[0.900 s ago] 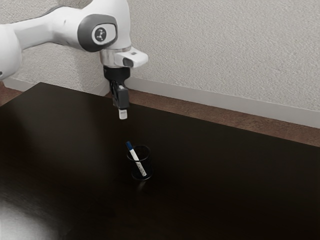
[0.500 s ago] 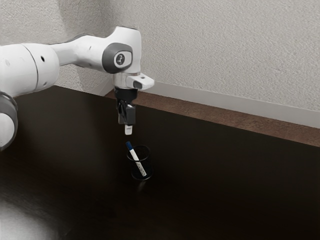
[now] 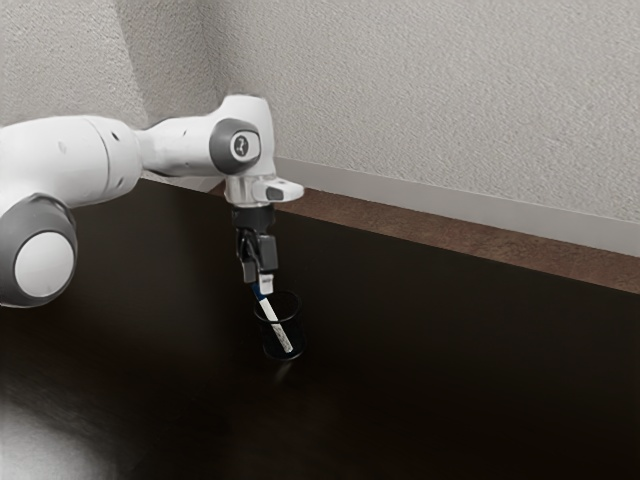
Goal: Take the marker out of the pen holder and place it to the left of the pen holder.
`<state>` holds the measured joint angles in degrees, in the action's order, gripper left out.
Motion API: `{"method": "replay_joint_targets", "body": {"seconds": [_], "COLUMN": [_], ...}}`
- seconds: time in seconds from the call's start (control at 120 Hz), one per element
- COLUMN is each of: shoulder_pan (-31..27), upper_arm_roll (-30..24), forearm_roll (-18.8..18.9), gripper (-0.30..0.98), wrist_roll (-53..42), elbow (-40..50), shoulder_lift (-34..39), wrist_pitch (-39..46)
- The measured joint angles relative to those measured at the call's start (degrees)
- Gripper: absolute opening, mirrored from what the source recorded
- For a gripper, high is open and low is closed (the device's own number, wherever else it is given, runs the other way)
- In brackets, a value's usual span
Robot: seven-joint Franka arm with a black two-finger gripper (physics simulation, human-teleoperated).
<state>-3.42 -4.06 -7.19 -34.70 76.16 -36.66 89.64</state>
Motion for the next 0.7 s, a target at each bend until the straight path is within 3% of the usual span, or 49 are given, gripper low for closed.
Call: {"method": "replay_joint_targets", "body": {"seconds": [0.133, 0.55, 0.7], "shoulder_pan": [-0.01, 0.02, -0.16], "upper_arm_roll": [0.26, 0.18, -0.1], "forearm_roll": [-0.3, -0.38, -0.04], "gripper": [0.59, 0.07, -0.02], "wrist_roll": [-0.05, 0.16, 0.14], "elbow": [-0.1, -0.12, -0.07], "shoulder_lift": [-0.51, -0.62, -0.04], "wrist_pitch": [0.0, 0.07, 0.21]}}
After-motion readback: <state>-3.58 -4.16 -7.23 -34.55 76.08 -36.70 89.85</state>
